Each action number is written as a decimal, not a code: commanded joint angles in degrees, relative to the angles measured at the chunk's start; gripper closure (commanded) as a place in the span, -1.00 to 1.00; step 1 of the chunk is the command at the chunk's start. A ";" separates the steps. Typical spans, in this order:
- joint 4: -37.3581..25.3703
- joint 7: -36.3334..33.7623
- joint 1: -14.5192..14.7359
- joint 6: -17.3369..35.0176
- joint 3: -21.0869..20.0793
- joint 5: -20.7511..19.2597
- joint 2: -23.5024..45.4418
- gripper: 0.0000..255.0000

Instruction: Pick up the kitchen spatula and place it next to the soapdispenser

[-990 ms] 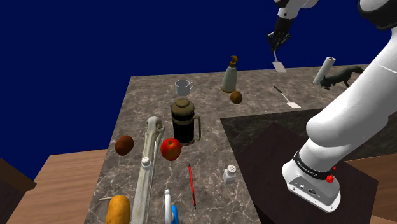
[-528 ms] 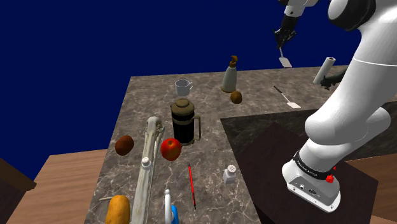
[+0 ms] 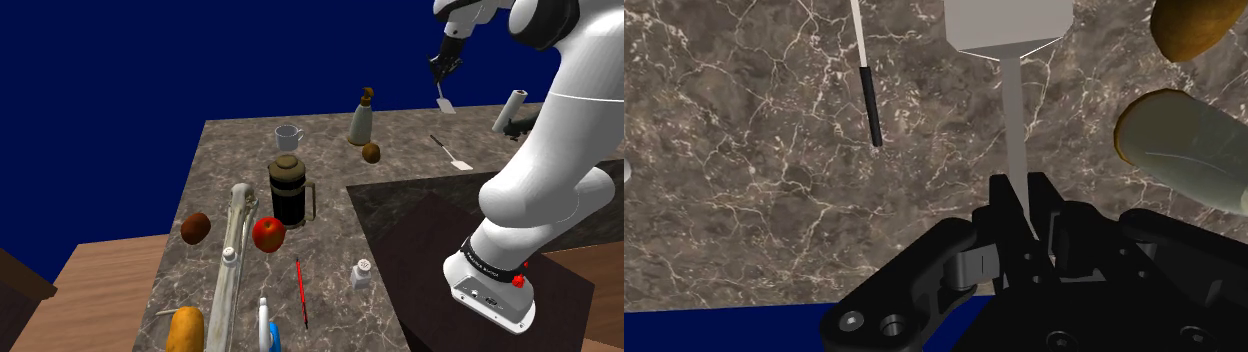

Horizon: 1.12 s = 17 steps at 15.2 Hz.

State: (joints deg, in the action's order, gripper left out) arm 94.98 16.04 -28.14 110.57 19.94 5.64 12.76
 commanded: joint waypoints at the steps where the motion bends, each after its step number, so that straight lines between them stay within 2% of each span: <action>1: 1.31 0.05 0.05 1.51 -0.06 0.10 0.17 1.00; 17: 9.35 1.34 -0.15 12.69 -0.61 1.84 3.56 1.00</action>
State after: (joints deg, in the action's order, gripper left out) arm 103.80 17.30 -28.29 122.45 19.39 7.33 16.05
